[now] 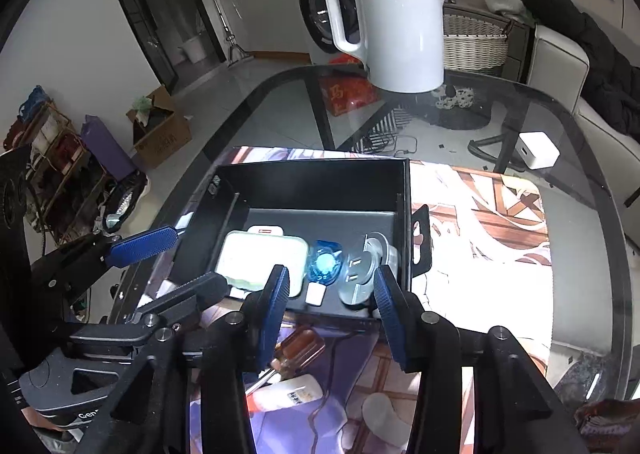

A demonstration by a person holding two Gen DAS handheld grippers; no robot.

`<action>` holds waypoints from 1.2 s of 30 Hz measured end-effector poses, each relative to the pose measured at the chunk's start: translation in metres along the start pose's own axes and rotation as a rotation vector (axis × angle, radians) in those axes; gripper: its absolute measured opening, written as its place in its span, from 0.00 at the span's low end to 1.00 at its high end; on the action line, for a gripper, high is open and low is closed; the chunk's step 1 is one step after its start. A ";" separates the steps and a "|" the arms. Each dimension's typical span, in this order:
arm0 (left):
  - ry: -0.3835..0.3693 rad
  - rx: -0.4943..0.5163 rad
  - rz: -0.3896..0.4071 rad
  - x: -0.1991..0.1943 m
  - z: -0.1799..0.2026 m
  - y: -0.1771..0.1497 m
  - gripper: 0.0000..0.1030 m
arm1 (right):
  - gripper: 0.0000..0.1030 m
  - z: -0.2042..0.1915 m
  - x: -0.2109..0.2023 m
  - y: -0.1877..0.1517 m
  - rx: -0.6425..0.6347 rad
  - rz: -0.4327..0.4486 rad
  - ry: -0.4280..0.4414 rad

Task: Organize rigid objects
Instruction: 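Lower the container and hub into the box and open both tools, then grasp the second blue bottle with the left tool while the right tool grasps the red-capped glue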

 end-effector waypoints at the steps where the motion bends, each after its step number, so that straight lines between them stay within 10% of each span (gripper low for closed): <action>1: -0.009 0.009 0.005 -0.004 0.001 -0.002 0.64 | 0.44 -0.001 -0.004 -0.002 0.000 0.004 0.005; 17: 0.027 0.222 -0.157 0.015 0.013 -0.067 0.61 | 0.37 -0.020 0.021 -0.065 -0.020 -0.204 0.064; 34: -0.037 0.364 -0.135 0.016 0.051 -0.069 0.61 | 0.36 0.009 0.030 -0.096 0.000 -0.277 0.032; 36: -0.053 0.364 -0.151 0.019 0.055 -0.070 0.45 | 0.36 0.015 0.020 -0.095 0.010 -0.258 0.046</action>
Point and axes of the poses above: each gripper's, at about its wrist camera, not at the fingertips, and x roughly the way its jaws point, z to its right, y to its top, the point moved 4 cm from there along x, roughly the way its jaws point, and after that the axes turned 8 degrees about y, right-handed, at the moved point
